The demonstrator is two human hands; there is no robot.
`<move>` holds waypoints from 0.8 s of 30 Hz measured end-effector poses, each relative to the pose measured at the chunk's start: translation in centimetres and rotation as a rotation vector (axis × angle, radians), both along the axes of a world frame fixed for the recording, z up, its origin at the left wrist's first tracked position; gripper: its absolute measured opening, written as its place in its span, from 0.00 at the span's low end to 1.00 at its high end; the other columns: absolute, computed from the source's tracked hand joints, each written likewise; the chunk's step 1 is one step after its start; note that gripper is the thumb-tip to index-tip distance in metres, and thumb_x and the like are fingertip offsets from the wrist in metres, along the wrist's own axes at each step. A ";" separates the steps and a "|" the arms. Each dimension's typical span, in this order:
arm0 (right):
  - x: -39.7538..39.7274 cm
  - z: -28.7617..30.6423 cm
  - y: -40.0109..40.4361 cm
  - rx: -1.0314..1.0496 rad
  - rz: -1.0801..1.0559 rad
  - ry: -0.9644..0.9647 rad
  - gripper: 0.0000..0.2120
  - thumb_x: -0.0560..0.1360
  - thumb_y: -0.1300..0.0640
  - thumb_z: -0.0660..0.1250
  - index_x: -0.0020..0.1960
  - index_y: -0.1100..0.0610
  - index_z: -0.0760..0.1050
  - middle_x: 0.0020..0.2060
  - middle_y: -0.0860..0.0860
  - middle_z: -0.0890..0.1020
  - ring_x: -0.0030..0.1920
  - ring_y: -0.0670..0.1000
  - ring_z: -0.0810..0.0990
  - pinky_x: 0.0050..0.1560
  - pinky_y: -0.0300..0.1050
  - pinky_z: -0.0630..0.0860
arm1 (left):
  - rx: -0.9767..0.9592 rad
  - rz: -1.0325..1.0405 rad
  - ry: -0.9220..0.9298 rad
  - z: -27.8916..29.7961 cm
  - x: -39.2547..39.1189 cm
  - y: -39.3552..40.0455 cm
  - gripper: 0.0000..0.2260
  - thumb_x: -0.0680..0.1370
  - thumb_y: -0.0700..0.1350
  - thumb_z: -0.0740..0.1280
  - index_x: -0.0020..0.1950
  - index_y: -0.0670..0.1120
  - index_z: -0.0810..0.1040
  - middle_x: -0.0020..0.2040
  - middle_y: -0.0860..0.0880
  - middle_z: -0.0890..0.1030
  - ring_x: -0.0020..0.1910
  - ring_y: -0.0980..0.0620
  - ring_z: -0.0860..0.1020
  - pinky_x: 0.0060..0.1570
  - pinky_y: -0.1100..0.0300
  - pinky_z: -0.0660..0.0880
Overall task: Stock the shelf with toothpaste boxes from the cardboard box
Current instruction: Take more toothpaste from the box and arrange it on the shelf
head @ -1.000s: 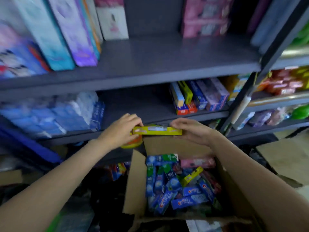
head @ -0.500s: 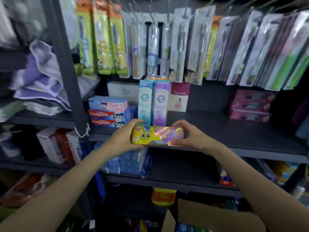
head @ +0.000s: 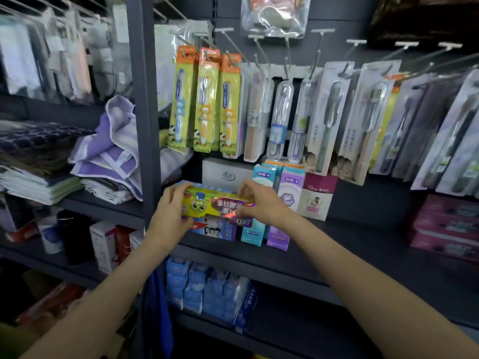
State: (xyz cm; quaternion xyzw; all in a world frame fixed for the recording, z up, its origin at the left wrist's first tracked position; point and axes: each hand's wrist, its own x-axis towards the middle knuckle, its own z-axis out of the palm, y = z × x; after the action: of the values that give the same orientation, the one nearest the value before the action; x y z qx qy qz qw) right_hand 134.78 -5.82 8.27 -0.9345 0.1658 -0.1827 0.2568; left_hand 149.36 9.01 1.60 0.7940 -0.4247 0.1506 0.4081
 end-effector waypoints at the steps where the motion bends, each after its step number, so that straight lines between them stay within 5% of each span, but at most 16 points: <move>1: 0.7 0.3 -0.2 -0.039 -0.022 -0.041 0.14 0.71 0.59 0.72 0.51 0.55 0.68 0.51 0.53 0.77 0.52 0.52 0.76 0.45 0.42 0.72 | -0.042 0.046 0.041 0.2 0.2 -0.2 0.33 0.70 0.34 0.70 0.72 0.45 0.61 0.67 0.43 0.66 0.63 0.41 0.71 0.52 0.47 0.74; 8: 6.5 1.2 -1.7 -0.177 -0.111 -0.054 0.12 0.76 0.62 0.64 0.58 0.62 0.67 0.54 0.62 0.78 0.52 0.60 0.76 0.47 0.47 0.70 | 0.077 0.110 0.032 0.2 1.5 -1.9 0.30 0.76 0.34 0.62 0.76 0.42 0.54 0.76 0.47 0.55 0.72 0.48 0.62 0.57 0.57 0.69; 24: 10.7 0.5 -3.9 -0.136 -0.098 -0.016 0.13 0.75 0.65 0.64 0.59 0.60 0.69 0.58 0.59 0.77 0.58 0.57 0.75 0.57 0.52 0.74 | 0.162 0.077 0.088 -2.1 2.7 -3.5 0.29 0.75 0.36 0.63 0.75 0.40 0.56 0.75 0.44 0.57 0.73 0.46 0.60 0.67 0.57 0.63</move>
State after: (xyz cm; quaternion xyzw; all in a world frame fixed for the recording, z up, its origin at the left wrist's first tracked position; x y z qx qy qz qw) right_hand 145.49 -9.75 8.73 -0.9390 0.1966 -0.2133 0.1848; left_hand 152.03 5.48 -0.46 0.8459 -0.3866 0.0963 0.3546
